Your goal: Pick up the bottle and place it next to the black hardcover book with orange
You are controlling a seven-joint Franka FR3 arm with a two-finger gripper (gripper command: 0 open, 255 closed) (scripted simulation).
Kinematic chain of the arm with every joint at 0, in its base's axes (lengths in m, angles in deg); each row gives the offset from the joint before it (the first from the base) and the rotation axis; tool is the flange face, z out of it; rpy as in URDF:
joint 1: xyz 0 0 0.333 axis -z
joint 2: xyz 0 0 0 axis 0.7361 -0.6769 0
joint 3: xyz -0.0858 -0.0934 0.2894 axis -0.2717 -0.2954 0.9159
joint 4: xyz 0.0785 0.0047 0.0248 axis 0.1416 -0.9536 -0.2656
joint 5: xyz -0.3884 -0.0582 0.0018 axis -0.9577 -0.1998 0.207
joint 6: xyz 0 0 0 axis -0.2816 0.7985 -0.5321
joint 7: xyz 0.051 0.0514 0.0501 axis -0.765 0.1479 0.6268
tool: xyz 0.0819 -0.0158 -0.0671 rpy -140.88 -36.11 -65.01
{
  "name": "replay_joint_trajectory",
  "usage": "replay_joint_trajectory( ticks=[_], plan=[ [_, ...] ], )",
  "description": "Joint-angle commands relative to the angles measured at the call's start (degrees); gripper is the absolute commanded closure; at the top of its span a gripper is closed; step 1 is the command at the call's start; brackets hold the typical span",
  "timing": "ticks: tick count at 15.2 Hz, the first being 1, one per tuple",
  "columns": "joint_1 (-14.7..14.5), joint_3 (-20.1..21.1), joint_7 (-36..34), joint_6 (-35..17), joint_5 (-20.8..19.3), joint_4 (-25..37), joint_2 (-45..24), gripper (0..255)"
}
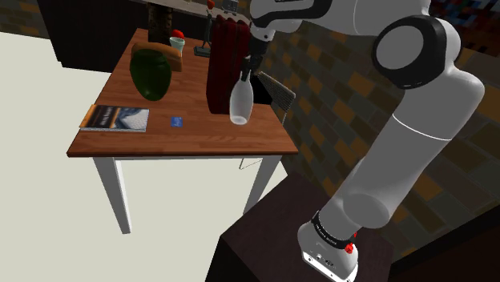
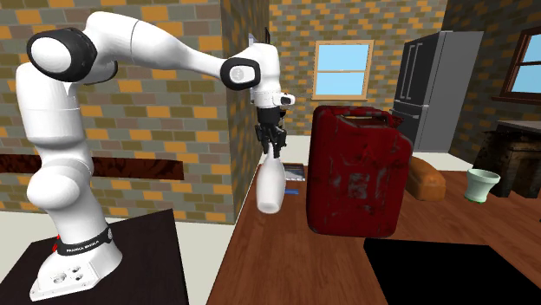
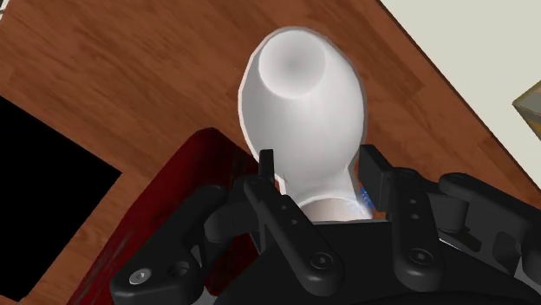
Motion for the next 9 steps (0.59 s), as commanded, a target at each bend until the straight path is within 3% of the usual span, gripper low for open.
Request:
replay_joint_trajectory(
  ticks=[1, 9],
  plan=[
    [-1.6, 1.3, -3.1, -0.1, -0.5, -0.4, 0.5, 255],
    [-7.0, 5.7, -13.2, 0.5, -1.1, 3.6, -2.6, 255]
  ],
)
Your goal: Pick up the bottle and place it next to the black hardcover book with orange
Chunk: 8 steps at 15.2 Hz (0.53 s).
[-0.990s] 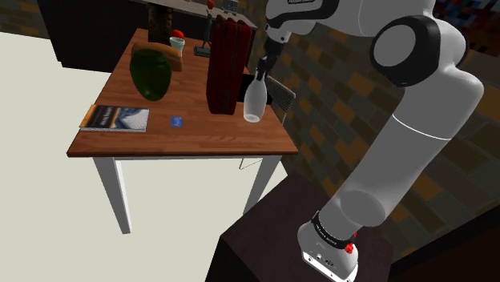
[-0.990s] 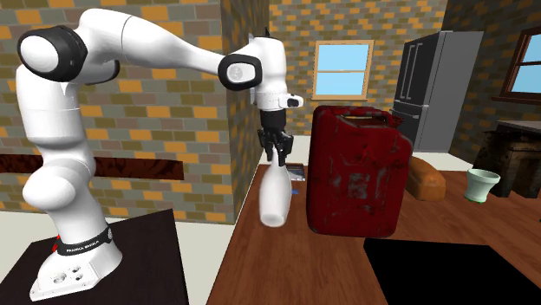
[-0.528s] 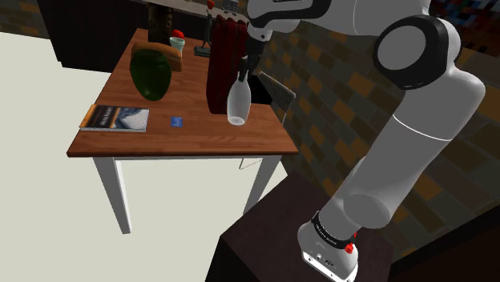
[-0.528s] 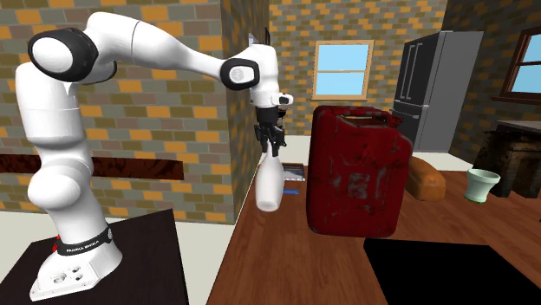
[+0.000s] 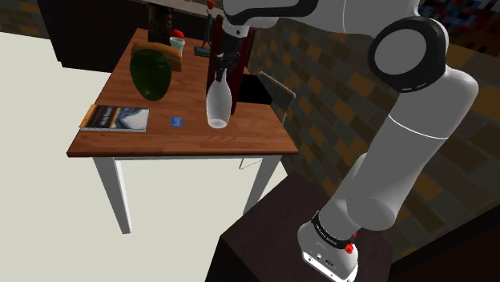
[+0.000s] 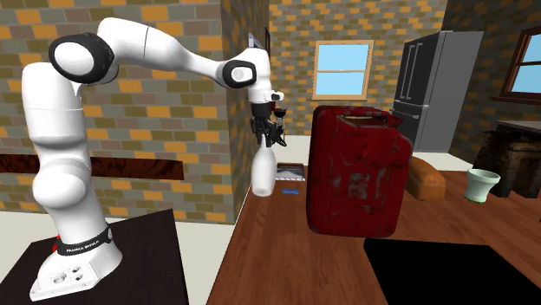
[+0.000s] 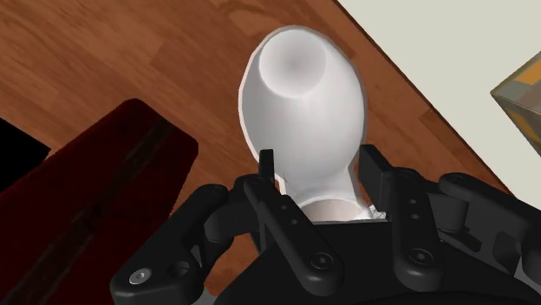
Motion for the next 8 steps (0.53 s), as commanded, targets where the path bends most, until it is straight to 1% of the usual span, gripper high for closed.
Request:
replay_joint_trajectory(
  ticks=[1, 8],
  plan=[
    [-1.4, 1.1, -2.7, 0.3, -0.1, 1.5, -1.2, 255],
    [-6.0, 4.3, -10.8, 2.3, -0.5, 9.5, -7.0, 255]
  ],
)
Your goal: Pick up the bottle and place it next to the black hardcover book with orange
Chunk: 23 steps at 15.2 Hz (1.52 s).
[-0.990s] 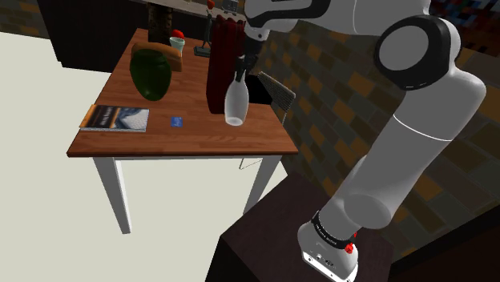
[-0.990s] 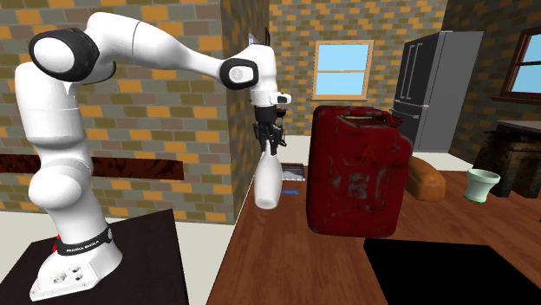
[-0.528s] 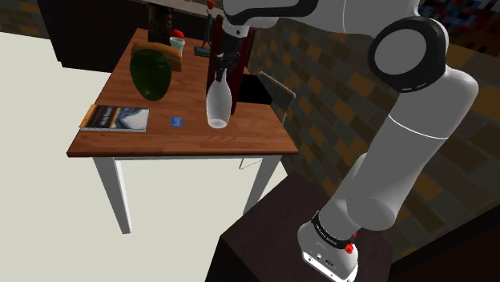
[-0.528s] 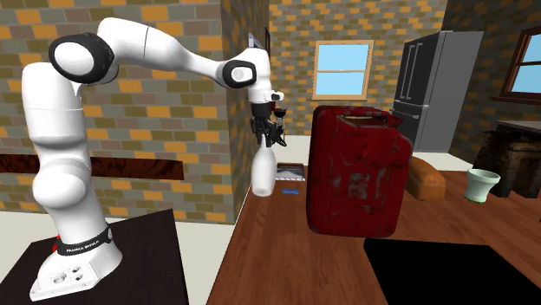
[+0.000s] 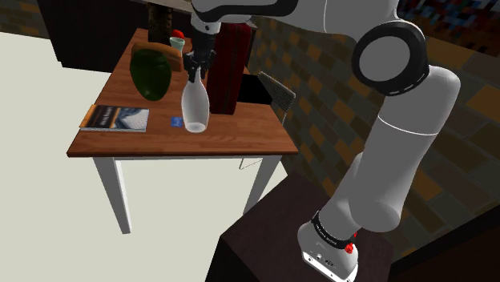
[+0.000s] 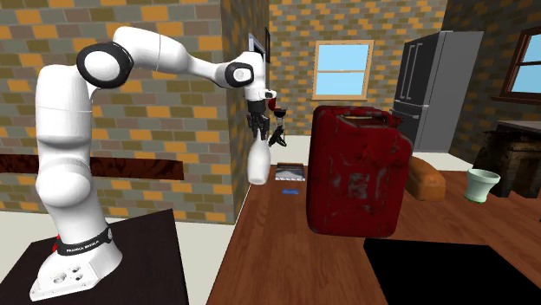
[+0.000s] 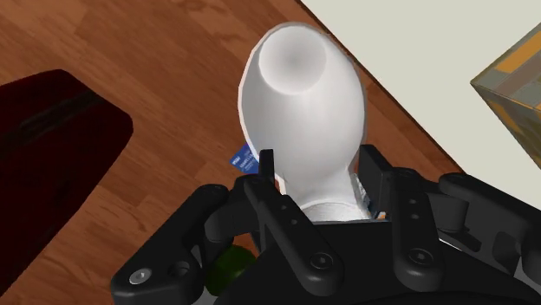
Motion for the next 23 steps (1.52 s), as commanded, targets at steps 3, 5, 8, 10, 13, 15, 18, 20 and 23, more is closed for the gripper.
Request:
replay_joint_trajectory(
  ticks=[3, 5, 8, 10, 13, 15, 18, 20, 23],
  plan=[
    [-2.5, 1.6, -4.4, 1.9, -0.2, 6.6, -4.6, 255],
    [-3.8, 2.3, -6.5, 3.1, -0.3, 10.4, -7.2, 255],
    [-5.1, 2.9, -8.6, 3.8, -0.4, 14.1, -10.2, 255],
    [-5.1, 2.9, -8.6, 2.3, -0.4, 12.4, -10.1, 255],
    [-5.2, 3.0, -8.6, 0.0, -0.4, 10.2, -10.2, 255],
    [-5.2, 3.0, -8.6, -1.5, -0.4, 8.8, -10.3, 255],
    [-5.2, 3.0, -8.5, -3.7, -0.3, 6.8, -10.5, 255],
    [-5.2, 3.0, -8.5, -5.1, -0.3, 5.6, -10.7, 255],
    [-5.2, 3.0, -8.5, -6.1, -0.2, 4.8, -10.9, 255]
  ],
)
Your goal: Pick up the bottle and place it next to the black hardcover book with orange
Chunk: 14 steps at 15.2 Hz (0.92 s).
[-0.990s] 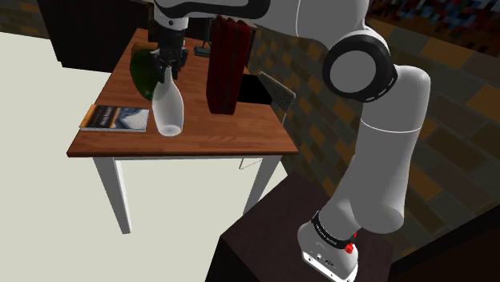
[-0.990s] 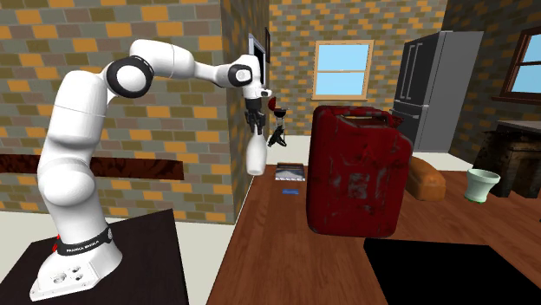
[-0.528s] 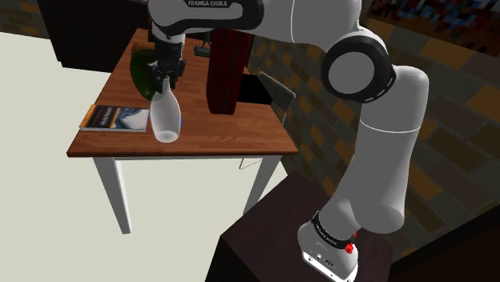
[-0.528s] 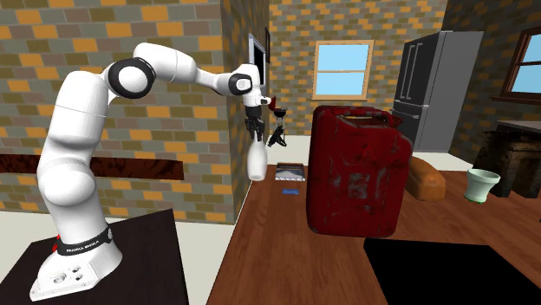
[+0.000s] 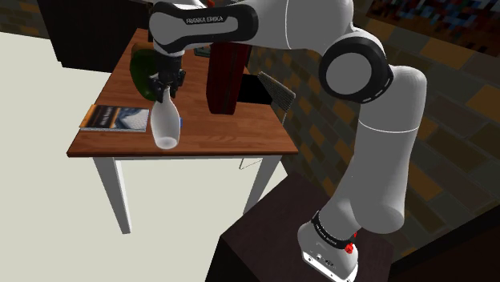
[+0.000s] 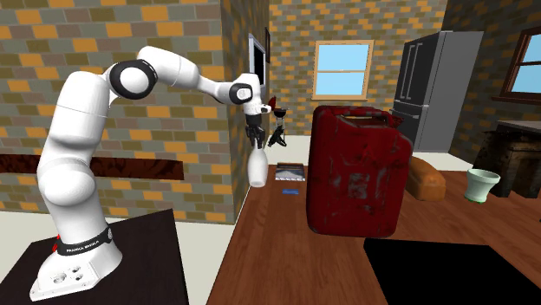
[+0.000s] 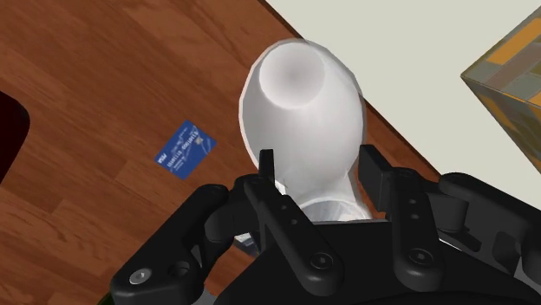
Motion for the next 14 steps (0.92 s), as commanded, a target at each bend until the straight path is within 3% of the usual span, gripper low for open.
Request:
replay_joint_trajectory(
  ticks=[1, 6, 7, 12, 14],
  plan=[
    [0.0, 0.0, -0.1, -0.3, 0.0, -0.1, -0.1, 255],
    [0.0, 0.0, -0.1, -0.3, 0.0, -0.1, -0.1, 255],
    [-0.1, 0.0, -0.1, -0.3, 0.0, -0.2, -0.1, 0],
    [0.0, 0.0, -0.1, -0.3, 0.0, -0.2, -0.1, 0],
    [-0.1, 0.0, -0.2, 3.0, -0.1, 2.1, 1.0, 0]
  ],
)
